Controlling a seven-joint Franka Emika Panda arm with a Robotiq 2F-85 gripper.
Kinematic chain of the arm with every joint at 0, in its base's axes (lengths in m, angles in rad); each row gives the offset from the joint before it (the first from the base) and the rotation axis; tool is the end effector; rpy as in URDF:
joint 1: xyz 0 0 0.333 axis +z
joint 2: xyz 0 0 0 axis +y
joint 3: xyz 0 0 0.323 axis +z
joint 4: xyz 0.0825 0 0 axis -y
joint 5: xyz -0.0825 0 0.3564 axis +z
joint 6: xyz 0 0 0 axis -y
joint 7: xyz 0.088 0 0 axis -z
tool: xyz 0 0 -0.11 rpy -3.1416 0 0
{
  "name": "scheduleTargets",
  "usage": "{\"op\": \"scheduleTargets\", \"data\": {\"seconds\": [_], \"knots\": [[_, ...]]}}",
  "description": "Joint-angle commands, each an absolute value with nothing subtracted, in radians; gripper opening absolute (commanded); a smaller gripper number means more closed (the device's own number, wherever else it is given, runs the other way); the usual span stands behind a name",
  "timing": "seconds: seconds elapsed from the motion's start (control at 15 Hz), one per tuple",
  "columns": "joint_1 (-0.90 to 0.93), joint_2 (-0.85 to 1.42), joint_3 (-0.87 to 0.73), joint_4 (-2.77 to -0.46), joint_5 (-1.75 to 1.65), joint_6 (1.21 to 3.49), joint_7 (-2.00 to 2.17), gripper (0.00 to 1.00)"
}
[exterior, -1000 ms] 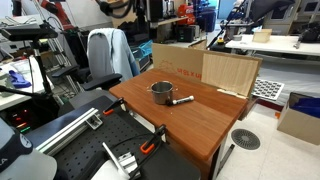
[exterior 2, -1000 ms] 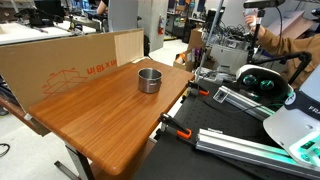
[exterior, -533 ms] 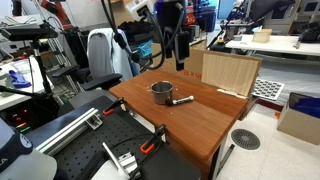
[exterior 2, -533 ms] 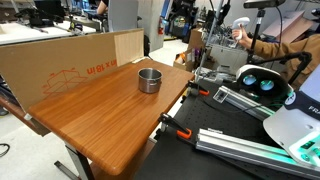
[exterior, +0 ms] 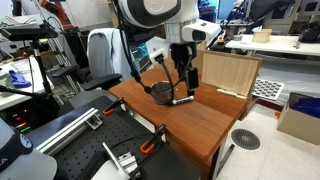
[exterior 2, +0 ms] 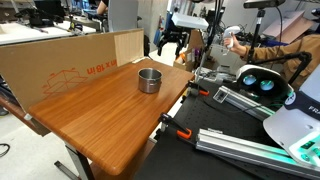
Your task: Pick up the pen from the table and put it in the silver pot.
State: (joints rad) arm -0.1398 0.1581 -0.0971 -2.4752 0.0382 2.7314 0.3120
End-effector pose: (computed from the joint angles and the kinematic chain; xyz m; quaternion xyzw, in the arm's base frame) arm 0.4625 -0.1136 0.2673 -0.9569 0.2862 -0.0494 0.0027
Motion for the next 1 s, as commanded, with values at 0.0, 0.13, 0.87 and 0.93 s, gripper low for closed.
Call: {"op": "scheduleTargets", "data": {"seconds": [0.0,0.13,0.87,0.93], "knots": [[-0.105,0.252,-0.135,-2.409,0.027,2.771,0.360,1.00],[-0.102,0.294,-0.138,-2.373,0.053,2.772,0.357,1.00],[-0.042,0.478,-0.146,-2.236,0.092,2.777,0.415,1.00],[-0.041,0.491,-0.143,-2.227,0.098,2.778,0.417,1.00]]}}
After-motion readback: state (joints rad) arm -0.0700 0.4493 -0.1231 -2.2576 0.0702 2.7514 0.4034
